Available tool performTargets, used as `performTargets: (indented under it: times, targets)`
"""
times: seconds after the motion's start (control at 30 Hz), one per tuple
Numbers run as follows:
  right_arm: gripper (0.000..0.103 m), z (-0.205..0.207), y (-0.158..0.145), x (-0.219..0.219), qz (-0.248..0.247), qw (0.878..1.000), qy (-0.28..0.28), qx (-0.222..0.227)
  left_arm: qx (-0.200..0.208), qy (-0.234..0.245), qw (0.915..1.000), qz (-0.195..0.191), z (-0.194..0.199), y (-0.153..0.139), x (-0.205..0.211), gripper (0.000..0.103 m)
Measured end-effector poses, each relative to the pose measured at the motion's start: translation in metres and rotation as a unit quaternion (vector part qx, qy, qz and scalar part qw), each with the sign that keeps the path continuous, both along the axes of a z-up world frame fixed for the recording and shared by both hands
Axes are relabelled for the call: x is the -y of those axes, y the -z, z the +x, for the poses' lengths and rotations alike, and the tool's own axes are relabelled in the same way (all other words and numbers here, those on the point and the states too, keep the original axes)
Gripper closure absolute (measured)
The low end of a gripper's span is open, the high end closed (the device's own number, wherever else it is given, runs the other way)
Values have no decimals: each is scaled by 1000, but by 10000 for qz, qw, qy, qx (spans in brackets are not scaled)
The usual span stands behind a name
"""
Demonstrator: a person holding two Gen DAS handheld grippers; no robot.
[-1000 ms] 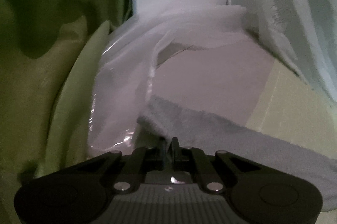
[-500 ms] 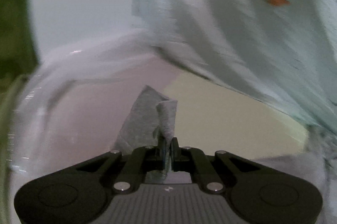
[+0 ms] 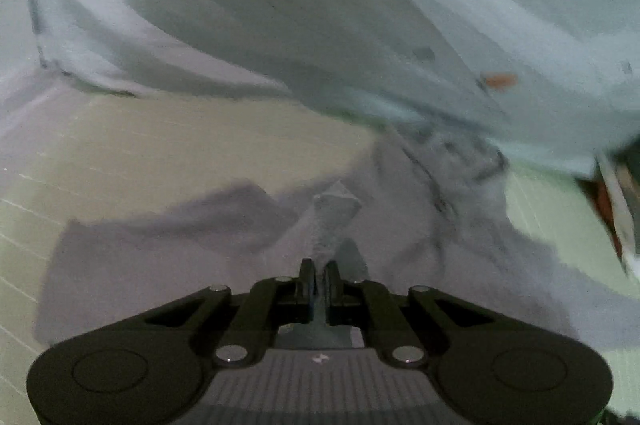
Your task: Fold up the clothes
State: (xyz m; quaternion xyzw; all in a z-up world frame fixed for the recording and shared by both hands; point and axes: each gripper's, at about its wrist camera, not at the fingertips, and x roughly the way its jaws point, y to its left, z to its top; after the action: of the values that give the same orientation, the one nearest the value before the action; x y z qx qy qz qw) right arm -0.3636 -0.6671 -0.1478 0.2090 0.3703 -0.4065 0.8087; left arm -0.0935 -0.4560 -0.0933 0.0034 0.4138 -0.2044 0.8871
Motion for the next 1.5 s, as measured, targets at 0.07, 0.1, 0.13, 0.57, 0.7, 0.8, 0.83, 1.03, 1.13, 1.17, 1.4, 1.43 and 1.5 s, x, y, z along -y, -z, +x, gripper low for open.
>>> performTargets:
  times: [0.07,0.1,0.13,0.57,0.7,0.8,0.83,1.03,1.13,1.17,1.4,1.43,1.5]
  targets:
    - [0,-2,3,10,-25,9999,-124,-68,-177,37,9998,92,-11,11,9,74]
    - [0,-2,5,14,-41,9998,-198,-93,-234,51,9997,96,-14,14,10,64]
    - [0,-1,6,17,-54,9996,-274,-104,-266,46,9996,106,-17,16,8,57]
    - [0,82,-1,-19,-104,9932,-1103,346,-257,-899,9913,923,-8,15,-86,16]
    - [0,124,-8,-50,-63,9884,-1468,373,-357,-932,9881,1166,14,22,-120,16]
    - [0,157,-15,-78,-89,9849,-1689,372,-492,-882,9864,1297,35,32,-140,16]
    - [0,167,-17,-87,-118,9838,-1749,376,-540,-856,9859,1332,42,36,-145,16]
    - [14,219,-23,-130,-80,9828,-1791,437,-668,-584,9847,1498,73,53,-159,15]
    - [22,235,-20,-148,-59,9835,-1741,490,-685,-459,9850,1514,81,58,-161,10]
    - [26,240,-18,-153,-54,9833,-1748,510,-681,-418,9854,1501,83,59,-162,8]
    - [47,267,-8,-176,9,9791,-1974,491,-638,-217,9881,1380,91,64,-167,0]
    - [50,269,-6,-178,-8,9782,-2023,464,-680,-232,9888,1312,92,65,-169,0]
    - [52,271,-6,-183,-75,9762,-2124,427,-763,-263,9898,1175,94,67,-172,0]
